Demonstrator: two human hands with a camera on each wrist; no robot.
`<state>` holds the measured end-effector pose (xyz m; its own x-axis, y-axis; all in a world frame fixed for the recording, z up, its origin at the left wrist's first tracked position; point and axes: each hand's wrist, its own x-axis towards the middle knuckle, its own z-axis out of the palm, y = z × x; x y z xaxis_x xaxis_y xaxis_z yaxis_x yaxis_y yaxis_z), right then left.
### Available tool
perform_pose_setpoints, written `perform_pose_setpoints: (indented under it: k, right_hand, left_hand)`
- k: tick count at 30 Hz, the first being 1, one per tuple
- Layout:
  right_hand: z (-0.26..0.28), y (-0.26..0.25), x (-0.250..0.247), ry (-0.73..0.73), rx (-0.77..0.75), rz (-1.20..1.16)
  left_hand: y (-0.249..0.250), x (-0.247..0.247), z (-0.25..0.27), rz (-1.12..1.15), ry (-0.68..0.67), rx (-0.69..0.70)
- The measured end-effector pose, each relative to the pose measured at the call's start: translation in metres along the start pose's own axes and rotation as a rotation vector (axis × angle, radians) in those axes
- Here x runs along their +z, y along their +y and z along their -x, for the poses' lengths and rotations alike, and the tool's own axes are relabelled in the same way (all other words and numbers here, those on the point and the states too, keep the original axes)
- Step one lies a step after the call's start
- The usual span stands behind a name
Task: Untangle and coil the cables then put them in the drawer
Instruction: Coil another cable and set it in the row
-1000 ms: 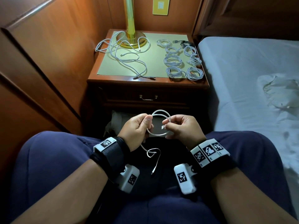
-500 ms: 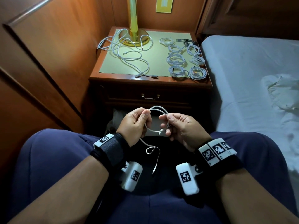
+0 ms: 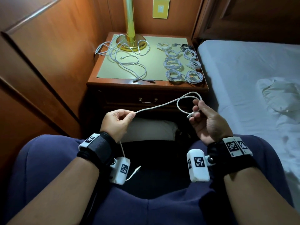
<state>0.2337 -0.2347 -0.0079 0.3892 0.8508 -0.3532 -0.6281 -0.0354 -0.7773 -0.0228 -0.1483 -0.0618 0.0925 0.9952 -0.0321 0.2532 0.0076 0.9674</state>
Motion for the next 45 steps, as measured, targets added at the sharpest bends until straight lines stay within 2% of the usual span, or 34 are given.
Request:
perform_pose_setpoints:
  k: [3, 5, 7, 12, 15, 22, 27, 30, 36, 40, 42, 45]
  right_hand:
    - [0.003, 0.008, 0.005, -0.081, 0.025, 0.045]
    - [0.005, 0.013, 0.008, -0.138, 0.038, 0.100]
    - [0.007, 0.018, 0.010, -0.194, 0.044, 0.156]
    - [0.009, 0.028, 0.011, -0.278, 0.051, 0.270]
    - [0.010, 0.031, 0.013, -0.311, 0.051, 0.305]
    - [0.012, 0.037, 0.013, -0.322, 0.034, 0.407]
    - [0.009, 0.043, 0.011, -0.272, -0.161, 0.702]
    - [0.011, 0.048, 0.010, -0.277, -0.197, 0.930]
    - [0.011, 0.056, 0.011, -0.319, -0.078, 1.087]
    - [0.014, 0.057, 0.015, -0.426, 0.029, 1.184]
    - [0.015, 0.057, 0.018, -0.443, 0.047, 1.119]
    - [0.016, 0.054, 0.020, -0.445, 0.132, 0.872]
  left_hand:
    - [-0.006, -0.001, -0.001, -0.075, 0.119, -0.025]
    - [-0.008, 0.002, 0.002, -0.066, 0.131, -0.065]
    - [-0.008, 0.005, 0.006, -0.064, 0.100, -0.061]
    - [0.001, 0.016, 0.023, -0.380, -0.049, 0.071]
    - [0.008, 0.026, 0.033, -0.390, -0.151, 0.109]
    - [0.012, 0.023, 0.033, -0.326, -0.184, 0.153]
    - [0.011, 0.023, 0.034, -0.406, -0.299, 0.319]
    - [0.011, 0.025, 0.034, -0.401, -0.348, 0.423]
    - [0.013, 0.021, 0.032, -0.363, -0.370, 0.483]
    - [0.019, 0.017, 0.031, -0.288, -0.355, 0.500]
    - [0.020, 0.017, 0.030, -0.247, -0.311, 0.477]
    - [0.020, 0.016, 0.025, -0.204, -0.227, 0.396]
